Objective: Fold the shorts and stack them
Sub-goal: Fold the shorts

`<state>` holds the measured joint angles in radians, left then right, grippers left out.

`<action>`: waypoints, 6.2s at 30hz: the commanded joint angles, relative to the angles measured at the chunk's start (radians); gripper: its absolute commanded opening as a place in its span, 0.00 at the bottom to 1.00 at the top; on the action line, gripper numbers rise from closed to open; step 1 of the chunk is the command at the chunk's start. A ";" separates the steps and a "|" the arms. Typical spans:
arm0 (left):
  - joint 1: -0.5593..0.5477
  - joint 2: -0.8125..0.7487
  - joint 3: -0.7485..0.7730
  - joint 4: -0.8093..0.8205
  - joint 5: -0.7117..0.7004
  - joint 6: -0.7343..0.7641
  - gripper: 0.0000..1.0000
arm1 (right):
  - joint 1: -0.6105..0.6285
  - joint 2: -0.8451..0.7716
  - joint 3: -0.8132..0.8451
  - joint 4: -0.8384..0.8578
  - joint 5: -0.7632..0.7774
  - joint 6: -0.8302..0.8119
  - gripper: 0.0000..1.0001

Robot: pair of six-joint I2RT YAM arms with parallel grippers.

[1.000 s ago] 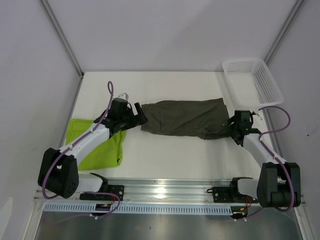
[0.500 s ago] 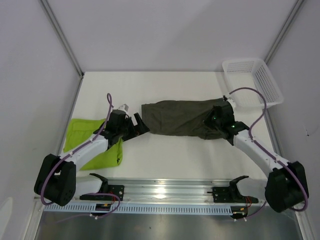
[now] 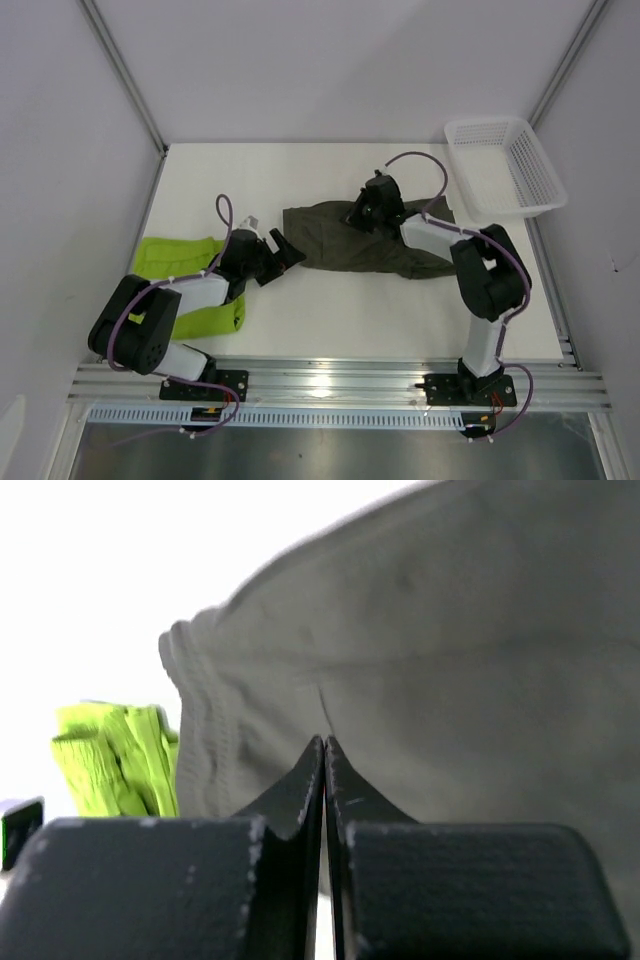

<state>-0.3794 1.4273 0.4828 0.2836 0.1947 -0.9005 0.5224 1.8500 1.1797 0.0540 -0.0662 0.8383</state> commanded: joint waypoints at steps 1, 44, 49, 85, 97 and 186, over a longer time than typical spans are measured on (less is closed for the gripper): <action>-0.006 0.048 -0.019 0.173 -0.047 -0.049 0.99 | 0.004 0.132 0.122 0.087 -0.104 0.024 0.00; 0.007 0.357 0.048 0.425 -0.086 0.005 0.69 | 0.013 0.284 0.025 0.103 -0.181 -0.061 0.00; 0.005 0.319 0.045 0.428 -0.136 0.041 0.53 | 0.027 0.272 0.014 0.098 -0.178 -0.076 0.00; -0.067 -0.192 0.286 -0.432 -0.465 0.373 0.02 | 0.060 0.032 -0.198 0.118 -0.095 -0.154 0.08; -0.260 -0.186 0.460 -0.577 -0.667 0.557 0.09 | 0.253 0.124 -0.169 0.073 0.052 -0.059 0.00; -0.908 0.156 0.703 -0.466 -0.933 1.141 0.09 | -0.188 -0.009 -0.241 -0.192 -0.115 -0.214 0.00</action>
<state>-1.2537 1.5719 1.1301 -0.2409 -0.6907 0.1856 0.3416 1.7771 0.9421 -0.0967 -0.2035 0.6575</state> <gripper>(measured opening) 0.170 0.002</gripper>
